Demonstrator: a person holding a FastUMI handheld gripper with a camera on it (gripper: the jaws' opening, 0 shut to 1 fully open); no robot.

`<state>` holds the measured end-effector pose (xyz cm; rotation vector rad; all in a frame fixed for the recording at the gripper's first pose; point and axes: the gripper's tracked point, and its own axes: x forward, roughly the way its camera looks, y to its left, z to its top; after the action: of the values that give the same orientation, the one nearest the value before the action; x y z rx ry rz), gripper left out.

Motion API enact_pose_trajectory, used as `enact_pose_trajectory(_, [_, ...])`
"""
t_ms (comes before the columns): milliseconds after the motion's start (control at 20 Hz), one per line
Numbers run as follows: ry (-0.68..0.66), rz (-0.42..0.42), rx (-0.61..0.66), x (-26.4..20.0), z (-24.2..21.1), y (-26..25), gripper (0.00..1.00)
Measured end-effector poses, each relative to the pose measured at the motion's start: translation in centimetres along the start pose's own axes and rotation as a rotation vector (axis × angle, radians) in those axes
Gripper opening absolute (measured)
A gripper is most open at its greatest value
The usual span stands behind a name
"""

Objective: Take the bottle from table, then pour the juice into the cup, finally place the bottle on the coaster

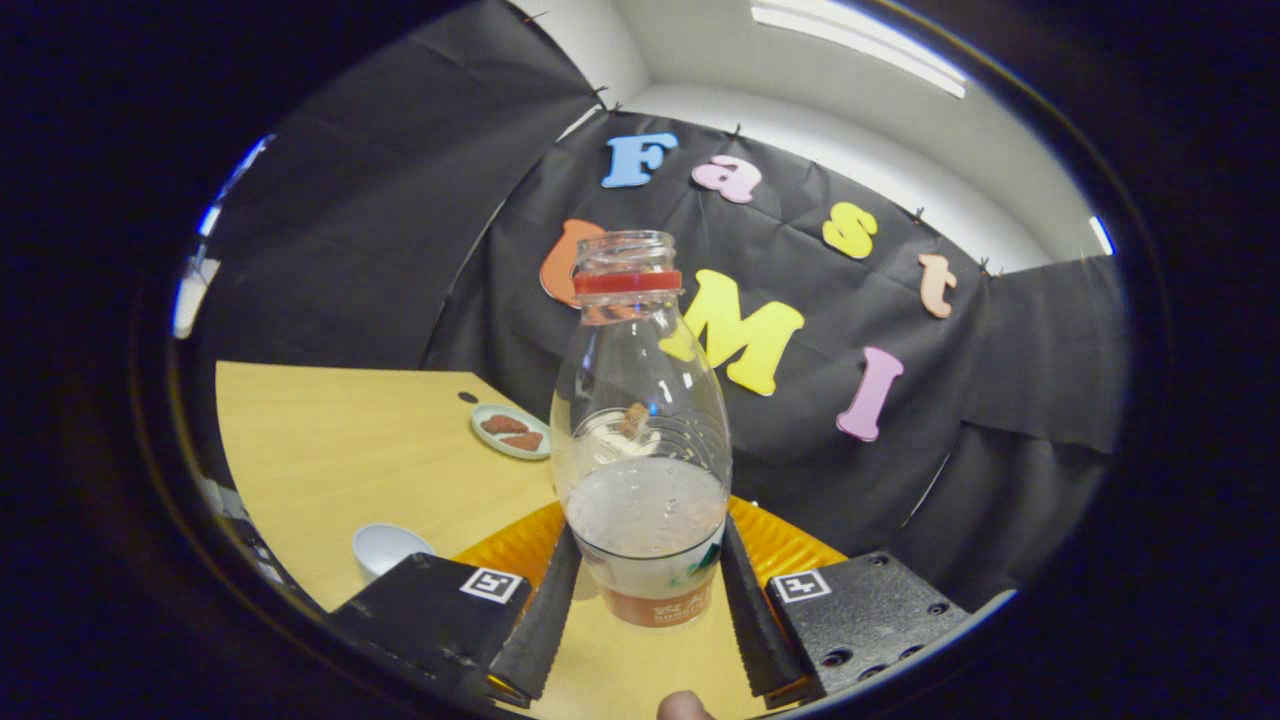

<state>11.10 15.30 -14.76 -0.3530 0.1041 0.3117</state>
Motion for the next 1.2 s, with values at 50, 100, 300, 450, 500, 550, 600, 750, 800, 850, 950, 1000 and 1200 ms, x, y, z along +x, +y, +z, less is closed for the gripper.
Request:
enact_pose_trajectory(50, [-0.008, 0.008, 0.045, 0.4, 0.6, -0.4, 0.76])
enact_pose_trajectory(100, [-0.028, 0.012, 0.090, 0.7, 1.4, -1.0, 0.76])
enact_pose_trajectory(300, [-0.062, 0.022, 0.239, 2.9, 3.8, -3.2, 0.76])
enact_pose_trajectory(450, [-0.077, 0.021, 0.278, 5.4, 4.4, -4.0, 0.76])
enact_pose_trajectory(500, [-0.083, 0.018, 0.280, 6.1, 4.3, -4.1, 0.76])
enact_pose_trajectory(550, [-0.091, 0.025, 0.290, 7.1, 4.2, -3.9, 0.76])
enact_pose_trajectory(600, [-0.102, 0.033, 0.296, 7.7, 4.1, -3.3, 0.76])
enact_pose_trajectory(750, [-0.108, 0.076, 0.327, 10.4, 3.1, -1.7, 0.76])
enact_pose_trajectory(800, [-0.103, 0.082, 0.331, 11.1, 2.5, -1.2, 0.76])
enact_pose_trajectory(850, [-0.098, 0.086, 0.337, 11.8, 1.7, -0.9, 0.76])
enact_pose_trajectory(950, [-0.075, 0.097, 0.358, 13.6, -0.1, -0.4, 0.76])
enact_pose_trajectory(1000, [-0.062, 0.097, 0.368, 14.4, -1.3, -0.2, 0.76])
enact_pose_trajectory(1200, [0.013, 0.084, 0.429, 16.6, -6.0, 0.4, 0.77])
